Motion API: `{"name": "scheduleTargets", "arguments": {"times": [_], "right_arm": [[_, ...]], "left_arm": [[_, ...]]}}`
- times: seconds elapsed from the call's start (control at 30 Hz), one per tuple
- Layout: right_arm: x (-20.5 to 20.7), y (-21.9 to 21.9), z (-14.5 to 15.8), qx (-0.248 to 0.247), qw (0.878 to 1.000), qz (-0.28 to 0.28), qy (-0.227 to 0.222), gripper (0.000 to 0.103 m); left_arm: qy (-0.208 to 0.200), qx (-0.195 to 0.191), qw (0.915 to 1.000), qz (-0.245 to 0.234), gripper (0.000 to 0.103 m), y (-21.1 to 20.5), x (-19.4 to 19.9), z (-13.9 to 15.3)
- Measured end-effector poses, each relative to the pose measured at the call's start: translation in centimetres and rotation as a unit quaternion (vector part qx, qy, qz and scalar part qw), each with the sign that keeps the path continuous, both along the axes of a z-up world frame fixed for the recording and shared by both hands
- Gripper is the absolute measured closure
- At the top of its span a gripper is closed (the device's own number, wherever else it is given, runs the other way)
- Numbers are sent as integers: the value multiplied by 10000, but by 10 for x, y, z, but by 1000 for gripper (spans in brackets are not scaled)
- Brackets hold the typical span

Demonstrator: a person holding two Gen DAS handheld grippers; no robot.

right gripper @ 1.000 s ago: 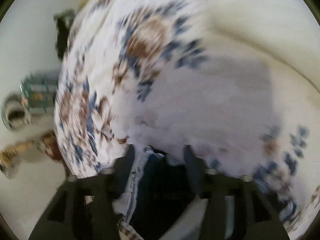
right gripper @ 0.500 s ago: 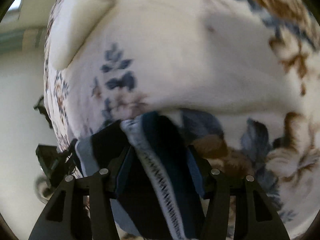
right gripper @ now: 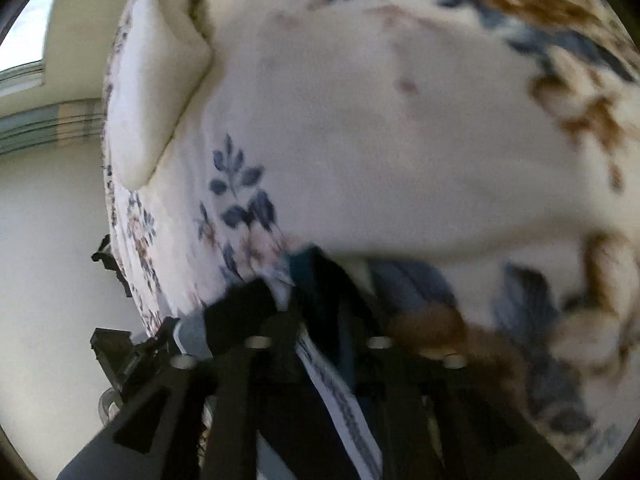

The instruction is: Fold small clothes

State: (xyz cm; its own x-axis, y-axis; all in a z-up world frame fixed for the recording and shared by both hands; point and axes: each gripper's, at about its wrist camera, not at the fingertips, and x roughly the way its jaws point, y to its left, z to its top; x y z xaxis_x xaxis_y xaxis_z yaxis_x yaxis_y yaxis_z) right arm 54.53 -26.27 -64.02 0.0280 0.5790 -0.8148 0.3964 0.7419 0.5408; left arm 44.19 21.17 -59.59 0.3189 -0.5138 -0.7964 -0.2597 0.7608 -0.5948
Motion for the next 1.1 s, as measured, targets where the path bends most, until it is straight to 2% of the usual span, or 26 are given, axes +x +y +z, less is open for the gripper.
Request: {"name": "scheduleTargets", "arguments": {"times": [0.03,0.07,0.1,0.13,0.23,0.33,0.4,0.47,0.53,0.57,0.6,0.63,0.73,0.8,0.93,1.0,1.03,1.07,1.1], "right_arm": [[-8,-3,5,-14,10000,19,-15,56],[-20,-8,11,-60,10000,47,10,51],[-38,-14,16,-129,9999,30,101,51],[-55,-19,18,-149,9997,-7,187,51],[-113,-30,12,-71,9975,-275,641,51],[-171,-30,-12,668,9865,-926,1171,50],[-194,-26,-27,853,9786,-1291,1353,50],[-208,-20,-41,1163,9690,-1690,1380,50],[-216,-11,-48,1578,9601,-1968,1207,50],[-218,-8,-47,1577,9591,-2068,1117,54],[-221,-5,-43,1436,9608,-2145,1017,64],[-223,-1,-38,1397,9619,-2177,884,93],[-229,1,-11,1057,9705,-2114,475,94],[-235,0,4,819,9758,-2003,304,94],[-232,-6,-6,379,9854,-1572,533,93],[-229,-2,-17,348,9893,-1205,740,88],[-229,-4,-18,363,9894,-1139,824,78],[-230,-5,-16,416,9889,-1164,827,72],[-234,-6,-12,530,9879,-1228,785,70]], "left_arm": [[-82,42,10000,32,62,2,-8,8],[-136,63,9998,96,52,6,-19,14],[-166,93,9997,171,43,9,-29,19],[-190,90,9994,264,40,13,-41,23],[-35,216,9986,474,39,19,-83,32],[105,300,9973,667,39,18,-122,37],[261,285,9951,915,39,19,-151,38],[473,269,9934,1009,39,12,-176,36],[700,390,9914,1033,39,3,-196,29],[780,420,9905,1048,39,0,-202,27],[850,408,9897,1078,39,-5,-209,24],[877,365,9893,1106,39,-7,-214,23],[954,222,9876,1227,39,-18,-224,20],[952,256,9865,1304,39,-28,-225,27],[843,317,9872,1314,39,-45,-221,44],[816,338,9878,1282,39,-51,-221,48],[802,376,9883,1240,39,-54,-220,52],[785,446,9887,1193,39,-56,-219,56],[757,484,9891,1164,39,-56,-218,59]]}}
